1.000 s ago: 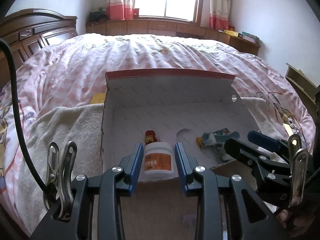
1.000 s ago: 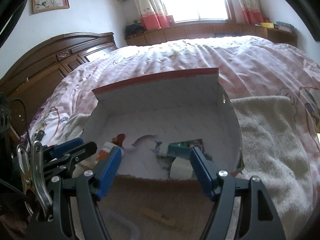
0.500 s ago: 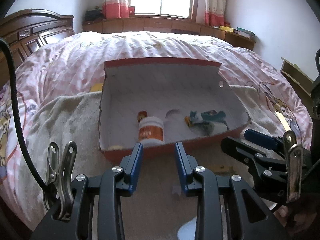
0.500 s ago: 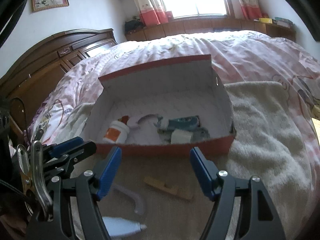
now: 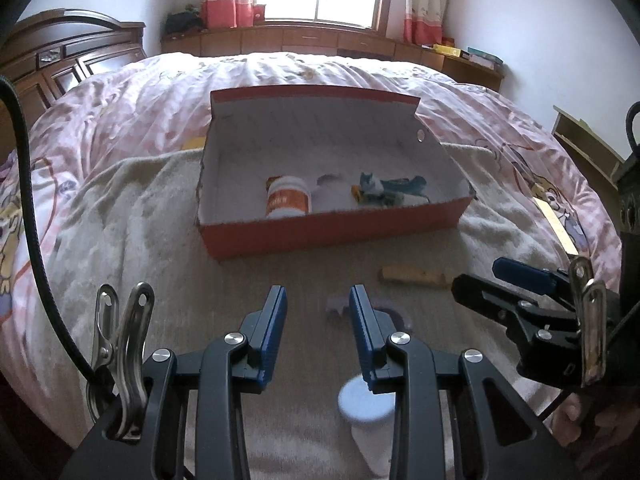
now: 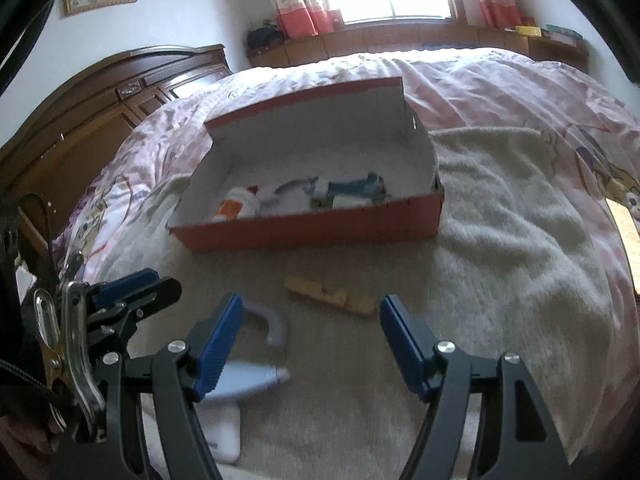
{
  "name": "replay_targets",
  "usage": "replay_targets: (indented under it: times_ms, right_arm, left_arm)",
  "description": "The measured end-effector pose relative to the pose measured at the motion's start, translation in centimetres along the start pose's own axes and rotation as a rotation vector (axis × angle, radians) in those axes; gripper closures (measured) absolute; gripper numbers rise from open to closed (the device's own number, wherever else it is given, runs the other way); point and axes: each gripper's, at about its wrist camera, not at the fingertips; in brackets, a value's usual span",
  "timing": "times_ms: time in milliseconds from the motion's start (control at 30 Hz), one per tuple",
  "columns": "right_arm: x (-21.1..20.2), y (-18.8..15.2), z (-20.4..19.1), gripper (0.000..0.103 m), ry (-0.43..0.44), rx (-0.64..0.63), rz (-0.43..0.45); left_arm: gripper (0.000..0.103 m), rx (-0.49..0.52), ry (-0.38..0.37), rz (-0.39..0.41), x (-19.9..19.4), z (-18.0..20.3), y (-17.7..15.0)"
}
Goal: Organize rigid objects
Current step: 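Withdraw both open grippers from the box toward the remaining objects, then grasp the white earbud case with the right gripper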
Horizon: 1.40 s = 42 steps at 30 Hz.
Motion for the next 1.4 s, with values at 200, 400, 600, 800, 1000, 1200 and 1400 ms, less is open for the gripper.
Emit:
replay_targets:
  times_ms: [200, 400, 600, 800, 1000, 1200, 1400]
  right_arm:
    - [-0.6, -2.6, -0.6, 0.029, 0.014, -0.007, -0.045]
    - [-0.4, -5.2, -1.8, 0.029, 0.031, -0.036, -0.114]
    - [-0.2, -6.5, -3.8, 0.029, 0.048, -0.069, -0.152]
    - [0.6, -7.5, -5.8, 0.029, 0.056, -0.106, -0.192]
    - [1.8, -8.2, -7.7, 0.029, 0.025, -0.156, -0.213]
    - [2.3, -8.7, -9.0, 0.035, -0.037, -0.219, -0.189]
    - [1.9, -8.6, -8.6, 0.057, -0.029, -0.228, -0.182]
  left_arm:
    - [0.07, -0.022, 0.035, -0.012, -1.1, -0.6, -2.3]
    - [0.07, -0.04, 0.071, -0.047, -1.6, -1.5, -5.0]
    - [0.07, -0.083, 0.091, -0.046, -2.3, -2.9, -6.3]
    - [0.07, -0.129, 0.111, -0.048, -2.7, -4.7, -7.0]
    - [0.07, -0.169, 0.114, -0.058, -2.4, -5.9, -7.7]
    - [0.07, -0.193, 0.107, -0.064, -2.1, -6.5, -8.0]
    - [0.07, -0.198, 0.103, -0.062, -2.2, -6.6, -8.1]
Point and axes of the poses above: each gripper's, at about its wrist camera, not at the fingertips, and x roughly the way its jaws point, z to its right, y to its top, and after that the axes turned 8 degrees about -y, right-handed
